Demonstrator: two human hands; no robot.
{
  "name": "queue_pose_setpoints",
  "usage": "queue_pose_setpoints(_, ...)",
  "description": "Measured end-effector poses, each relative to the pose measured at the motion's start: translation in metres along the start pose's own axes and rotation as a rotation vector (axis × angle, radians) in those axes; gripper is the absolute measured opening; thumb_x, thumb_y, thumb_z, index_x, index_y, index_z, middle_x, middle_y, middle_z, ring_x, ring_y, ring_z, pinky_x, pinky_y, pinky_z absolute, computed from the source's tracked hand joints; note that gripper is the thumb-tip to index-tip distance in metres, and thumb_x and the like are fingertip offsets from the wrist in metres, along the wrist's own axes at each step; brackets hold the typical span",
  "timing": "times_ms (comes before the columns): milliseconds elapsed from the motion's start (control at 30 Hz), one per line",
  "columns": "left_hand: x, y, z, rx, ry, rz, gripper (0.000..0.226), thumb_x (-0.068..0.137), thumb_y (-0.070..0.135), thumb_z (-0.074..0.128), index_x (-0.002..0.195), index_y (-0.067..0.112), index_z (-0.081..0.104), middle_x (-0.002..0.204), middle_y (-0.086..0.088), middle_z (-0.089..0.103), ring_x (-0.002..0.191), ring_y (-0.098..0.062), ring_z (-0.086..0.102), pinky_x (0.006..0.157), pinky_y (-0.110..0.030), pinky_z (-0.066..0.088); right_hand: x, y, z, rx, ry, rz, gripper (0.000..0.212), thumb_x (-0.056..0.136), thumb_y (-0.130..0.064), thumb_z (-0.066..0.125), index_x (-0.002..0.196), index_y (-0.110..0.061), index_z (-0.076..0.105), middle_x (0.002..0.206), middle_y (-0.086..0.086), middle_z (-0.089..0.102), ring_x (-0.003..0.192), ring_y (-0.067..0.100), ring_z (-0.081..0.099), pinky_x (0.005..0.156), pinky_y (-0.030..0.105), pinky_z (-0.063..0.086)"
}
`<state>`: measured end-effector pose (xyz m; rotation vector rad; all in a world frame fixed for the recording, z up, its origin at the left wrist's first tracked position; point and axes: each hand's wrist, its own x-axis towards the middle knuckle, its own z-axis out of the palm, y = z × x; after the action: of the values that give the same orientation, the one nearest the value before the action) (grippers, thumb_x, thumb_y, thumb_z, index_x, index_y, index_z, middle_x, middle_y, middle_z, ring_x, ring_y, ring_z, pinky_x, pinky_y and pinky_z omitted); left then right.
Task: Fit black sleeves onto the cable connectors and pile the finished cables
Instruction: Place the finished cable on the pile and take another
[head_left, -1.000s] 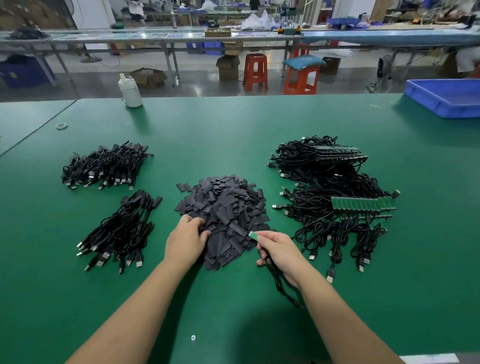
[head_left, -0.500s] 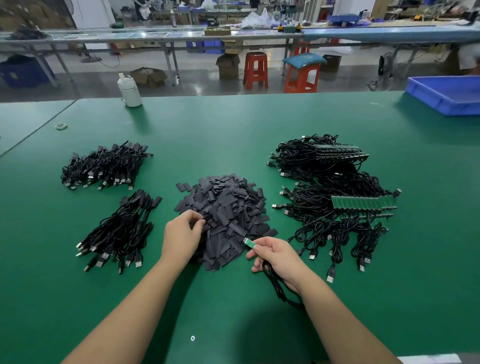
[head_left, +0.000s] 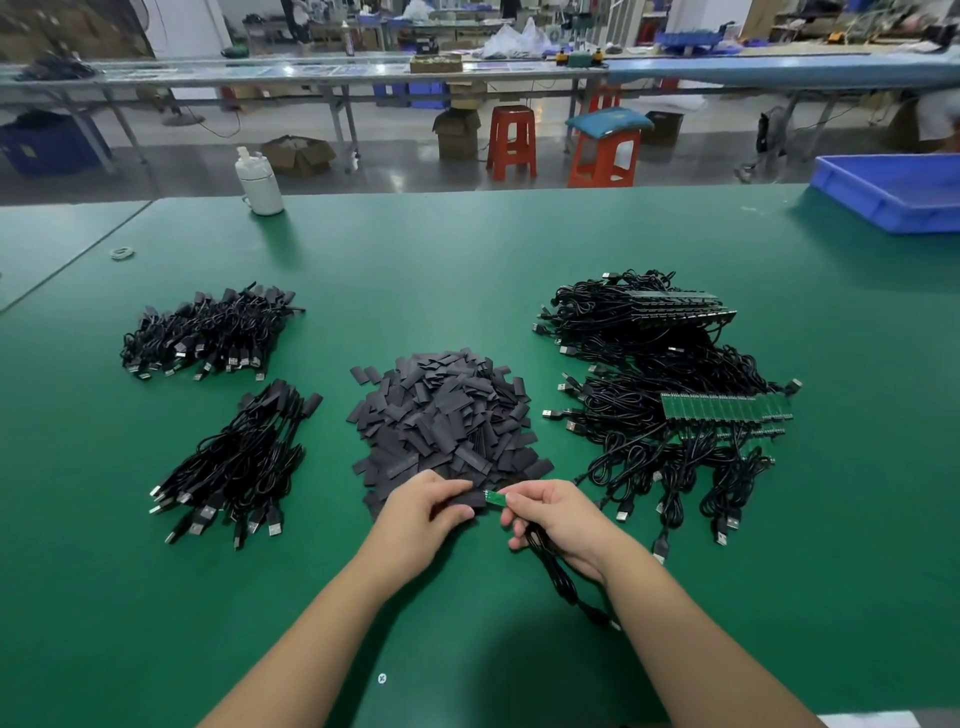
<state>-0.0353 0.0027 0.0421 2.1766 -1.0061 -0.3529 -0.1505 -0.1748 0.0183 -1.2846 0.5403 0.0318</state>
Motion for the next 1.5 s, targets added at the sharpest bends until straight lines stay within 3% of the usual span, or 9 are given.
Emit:
queue_pose_setpoints(200,-0.001,-0.001,-0.007,0.088,0.020,0.128,0.025,0.090,0.030,0.070,0.115,0.024,0.073,0.098,0.012,0.064,0.090,-0.002,0.058,0.084,-0.017,0.044,0.001,0.001,-0.001,0.075,-0.041,0.001,0.014,0.097,-0.003,0.061,0.106,0.002,0.069,0.077,0.011,0.067,0.061,0.014,0.061,0.067,0.031,0.058)
queue_pose_setpoints(433,0.001,-0.004,-0.017,0.164,0.030,0.239,0.018,0.091,0.026,0.069,0.107,0.020,0.076,0.097,0.010,0.070,0.086,-0.003,0.063,0.080,-0.003,0.037,0.001,0.003,-0.004,0.105,-0.052,0.013,0.016,0.096,-0.008,0.062,0.106,0.002,0.069,0.079,0.012,0.069,0.061,0.016,0.063,0.067,0.035,0.059)
queue_pose_setpoints(633,0.001,-0.004,-0.013,0.124,0.011,0.236,0.024,0.091,0.029,0.069,0.113,0.020,0.074,0.099,0.011,0.069,0.087,0.002,0.059,0.082,0.000,0.034,0.001,0.004,-0.004,0.102,-0.053,0.010,0.015,0.096,-0.009,0.062,0.106,0.001,0.069,0.077,0.011,0.068,0.059,0.017,0.063,0.065,0.034,0.058)
queue_pose_setpoints(733,0.002,-0.003,-0.008,0.105,0.000,0.236,0.025,0.091,0.031,0.069,0.114,0.022,0.074,0.100,0.011,0.070,0.090,0.001,0.061,0.084,-0.006,0.041,0.001,0.004,-0.004,0.102,-0.049,0.000,0.014,0.097,-0.009,0.062,0.104,0.001,0.069,0.075,0.011,0.068,0.058,0.017,0.063,0.064,0.034,0.059)
queue_pose_setpoints(800,0.002,-0.003,-0.006,0.073,0.019,0.203,0.024,0.090,0.031,0.070,0.113,0.024,0.074,0.097,0.015,0.069,0.089,0.003,0.061,0.084,-0.012,0.044,0.002,0.006,-0.004,0.117,-0.033,-0.005,0.013,0.097,-0.009,0.062,0.103,0.000,0.069,0.075,0.011,0.068,0.058,0.016,0.062,0.063,0.034,0.058)
queue_pose_setpoints(967,0.000,-0.008,-0.005,-0.014,0.066,0.130,0.021,0.087,0.028,0.073,0.108,0.028,0.076,0.088,0.029,0.065,0.084,0.008,0.061,0.078,-0.006,0.042,0.004,0.010,-0.005,0.121,-0.007,-0.015,0.013,0.097,-0.010,0.063,0.101,-0.001,0.070,0.075,0.011,0.067,0.058,0.017,0.062,0.064,0.035,0.059)
queue_pose_setpoints(1367,0.000,-0.008,-0.005,0.072,0.055,0.187,0.024,0.087,0.029,0.073,0.111,0.026,0.074,0.090,0.023,0.064,0.086,0.005,0.060,0.081,-0.011,0.044,0.000,0.005,-0.002,0.050,-0.010,-0.004,0.024,0.098,-0.011,0.061,0.109,0.011,0.064,0.072,0.011,0.064,0.055,0.018,0.061,0.066,0.038,0.059)
queue_pose_setpoints(1500,0.000,-0.009,-0.006,0.089,0.041,0.168,0.026,0.088,0.031,0.072,0.114,0.025,0.073,0.090,0.018,0.065,0.085,0.003,0.060,0.078,-0.003,0.037,-0.001,0.003,-0.001,-0.021,-0.034,-0.006,0.021,0.098,-0.012,0.061,0.108,0.006,0.067,0.073,0.010,0.064,0.057,0.017,0.061,0.071,0.040,0.060)
